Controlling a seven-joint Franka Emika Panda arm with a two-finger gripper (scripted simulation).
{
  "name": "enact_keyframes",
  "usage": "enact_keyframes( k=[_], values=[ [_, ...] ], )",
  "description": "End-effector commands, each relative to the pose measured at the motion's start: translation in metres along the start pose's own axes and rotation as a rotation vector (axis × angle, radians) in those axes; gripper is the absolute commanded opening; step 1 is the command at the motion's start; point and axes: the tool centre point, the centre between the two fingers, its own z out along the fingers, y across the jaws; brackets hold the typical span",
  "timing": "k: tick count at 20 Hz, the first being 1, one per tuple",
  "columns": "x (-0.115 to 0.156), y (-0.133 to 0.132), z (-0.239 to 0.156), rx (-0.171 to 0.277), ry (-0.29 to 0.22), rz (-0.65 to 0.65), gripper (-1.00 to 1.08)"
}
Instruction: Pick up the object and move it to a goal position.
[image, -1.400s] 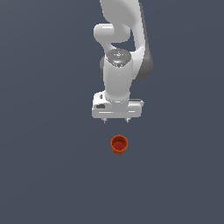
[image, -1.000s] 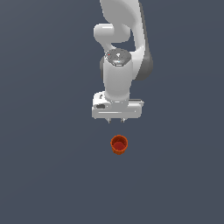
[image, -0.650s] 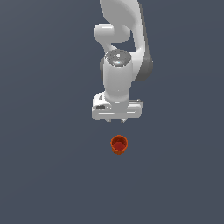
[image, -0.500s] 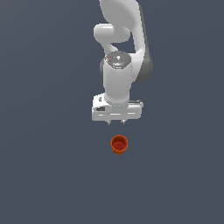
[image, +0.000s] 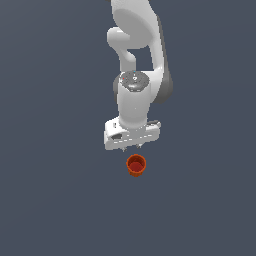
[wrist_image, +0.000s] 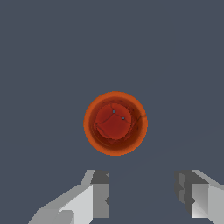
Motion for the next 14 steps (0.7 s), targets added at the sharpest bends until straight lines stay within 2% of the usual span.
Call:
enact_keyframes(
  k=[1, 8, 14],
  values=[
    [0.007, 0.003, 0.008, -0.004, 0.003, -0.068, 0.28],
    [0.025, 0.013, 0.032, -0.012, 0.013, -0.259, 0.28],
    [0.035, 0.019, 0.046, -0.016, 0.019, -0.372, 0.28]
  ],
)
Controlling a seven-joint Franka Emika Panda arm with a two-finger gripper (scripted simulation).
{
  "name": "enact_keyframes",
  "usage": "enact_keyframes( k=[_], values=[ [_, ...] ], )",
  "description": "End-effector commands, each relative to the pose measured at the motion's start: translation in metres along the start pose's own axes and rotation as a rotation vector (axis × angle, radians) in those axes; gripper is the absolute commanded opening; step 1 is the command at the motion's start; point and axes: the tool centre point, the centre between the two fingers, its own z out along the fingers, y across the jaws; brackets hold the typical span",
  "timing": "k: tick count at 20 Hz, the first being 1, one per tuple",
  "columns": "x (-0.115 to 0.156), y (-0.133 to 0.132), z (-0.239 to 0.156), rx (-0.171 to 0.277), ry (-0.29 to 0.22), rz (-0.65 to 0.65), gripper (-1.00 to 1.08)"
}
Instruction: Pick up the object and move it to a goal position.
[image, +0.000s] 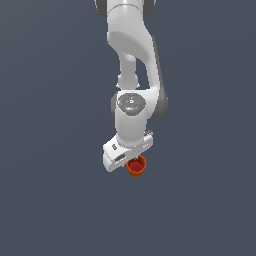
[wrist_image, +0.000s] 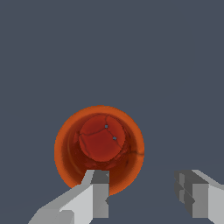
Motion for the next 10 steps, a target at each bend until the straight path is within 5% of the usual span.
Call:
enact_keyframes(
  k=[1, 10],
  values=[
    [0.0027, 0.003, 0.0051, -0.002, 0.003, -0.041, 0.28],
    [0.006, 0.0074, 0.013, -0.004, 0.007, -0.099, 0.28]
  ],
)
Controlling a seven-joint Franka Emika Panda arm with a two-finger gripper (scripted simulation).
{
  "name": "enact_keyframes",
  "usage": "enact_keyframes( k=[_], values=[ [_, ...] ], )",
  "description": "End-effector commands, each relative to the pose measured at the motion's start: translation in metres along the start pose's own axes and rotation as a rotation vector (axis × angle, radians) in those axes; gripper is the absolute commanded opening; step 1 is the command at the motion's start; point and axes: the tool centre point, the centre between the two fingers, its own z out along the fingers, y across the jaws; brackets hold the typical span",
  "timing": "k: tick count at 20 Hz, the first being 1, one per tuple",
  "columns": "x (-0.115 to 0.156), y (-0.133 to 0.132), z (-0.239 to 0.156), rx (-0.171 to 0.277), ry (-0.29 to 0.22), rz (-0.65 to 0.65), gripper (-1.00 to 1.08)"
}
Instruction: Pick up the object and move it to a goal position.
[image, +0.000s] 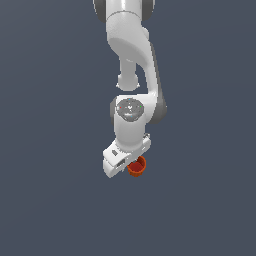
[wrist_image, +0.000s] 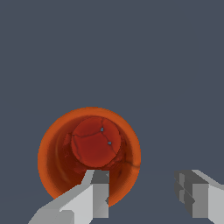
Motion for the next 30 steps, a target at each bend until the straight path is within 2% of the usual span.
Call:
enact_keyframes(
  k=[1, 14, 15, 30],
  values=[
    [0.0, 0.0, 0.0, 0.0, 0.0, 0.0, 0.28],
    [0.0, 0.0, 0.03, -0.001, 0.001, -0.005, 0.28],
    [0.0, 0.0, 0.03, -0.001, 0.001, -0.005, -1.0],
    [-0.005, 0.003, 0.025, -0.001, 0.002, -0.006, -1.0]
  ],
)
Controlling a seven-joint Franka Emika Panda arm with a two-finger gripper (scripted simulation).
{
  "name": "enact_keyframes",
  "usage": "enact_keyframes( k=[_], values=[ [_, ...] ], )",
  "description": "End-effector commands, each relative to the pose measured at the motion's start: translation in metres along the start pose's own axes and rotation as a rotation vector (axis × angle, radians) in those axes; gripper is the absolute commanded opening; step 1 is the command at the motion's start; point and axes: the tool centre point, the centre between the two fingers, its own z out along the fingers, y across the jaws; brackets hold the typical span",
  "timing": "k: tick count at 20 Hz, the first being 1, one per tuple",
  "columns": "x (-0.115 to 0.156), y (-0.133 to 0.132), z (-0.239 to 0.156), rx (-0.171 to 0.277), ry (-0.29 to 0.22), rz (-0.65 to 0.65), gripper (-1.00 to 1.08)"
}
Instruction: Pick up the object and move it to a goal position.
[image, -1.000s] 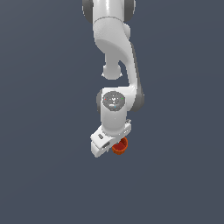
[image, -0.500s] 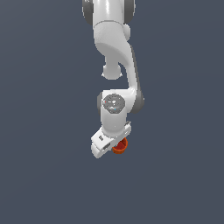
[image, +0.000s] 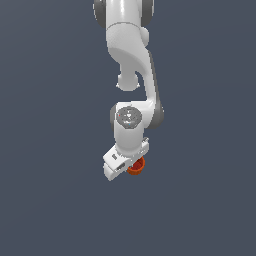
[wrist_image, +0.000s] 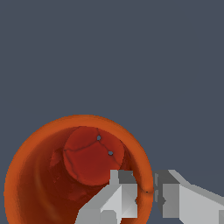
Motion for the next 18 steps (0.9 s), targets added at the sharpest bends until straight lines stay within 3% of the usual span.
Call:
enact_keyframes(
  k=[1, 18],
  values=[
    [-0.005, 0.005, -0.005, -0.002, 0.001, 0.001, -1.0],
    [-0.101, 0.073, -0.094, -0.002, 0.0, 0.002, -1.0]
  ],
)
